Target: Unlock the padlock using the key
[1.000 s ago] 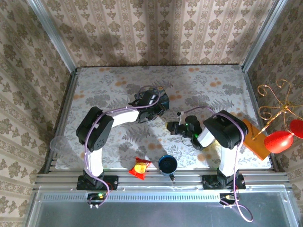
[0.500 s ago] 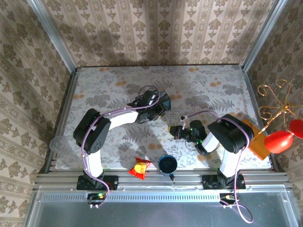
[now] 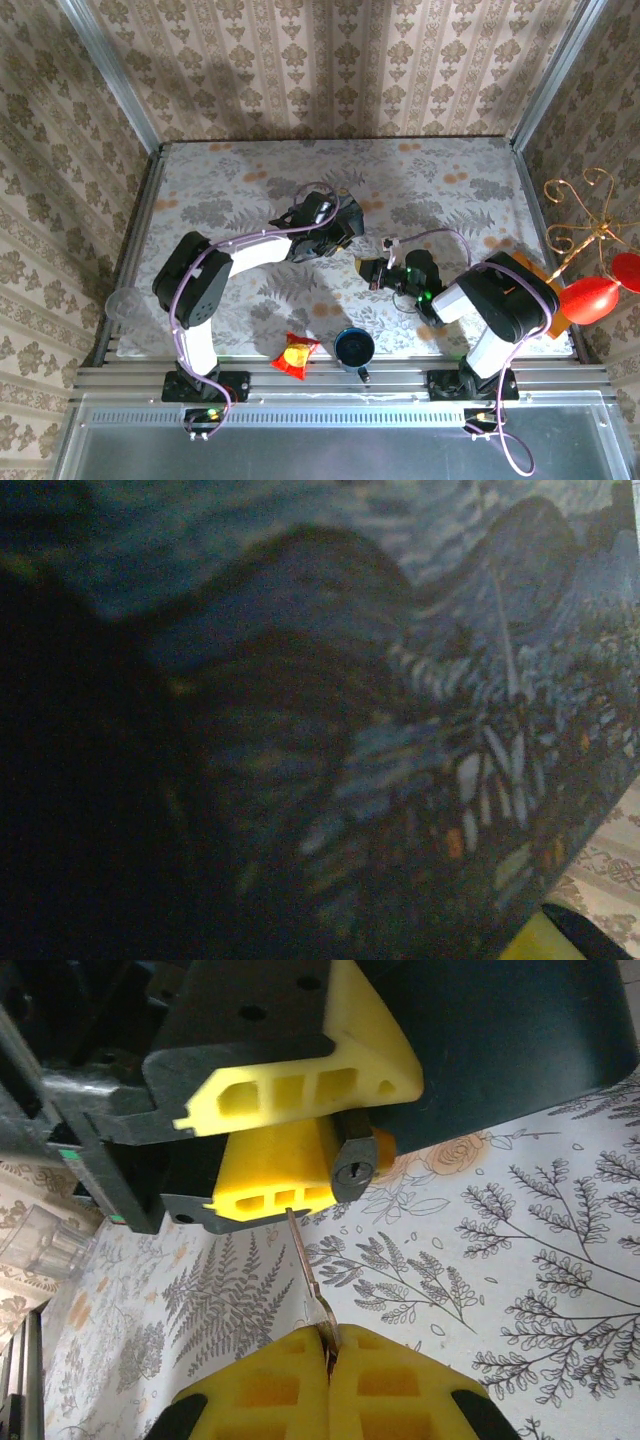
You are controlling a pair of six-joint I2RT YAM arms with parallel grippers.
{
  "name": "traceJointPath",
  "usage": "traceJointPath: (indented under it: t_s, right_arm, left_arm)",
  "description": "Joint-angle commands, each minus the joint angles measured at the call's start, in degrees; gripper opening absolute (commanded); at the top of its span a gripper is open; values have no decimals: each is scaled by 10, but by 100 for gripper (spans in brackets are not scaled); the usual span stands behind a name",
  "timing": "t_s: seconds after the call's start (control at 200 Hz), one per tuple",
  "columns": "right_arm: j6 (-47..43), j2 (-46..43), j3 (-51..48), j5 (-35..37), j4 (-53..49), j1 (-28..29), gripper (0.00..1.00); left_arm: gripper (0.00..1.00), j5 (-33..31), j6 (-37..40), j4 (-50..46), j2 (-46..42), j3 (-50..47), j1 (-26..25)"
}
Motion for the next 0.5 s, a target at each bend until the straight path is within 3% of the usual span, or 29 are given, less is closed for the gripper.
traceJointPath:
  t_s: [0.0,0.495]
  right_arm:
    - [-9,-10,17,8,-31,-6,0]
    - [-4,-1,38,-1,-50,-12,0]
  left_arm:
    - [2,8,-11,21,-29,-6,-5]
    - [2,14,-16,33,-26,-7,-3]
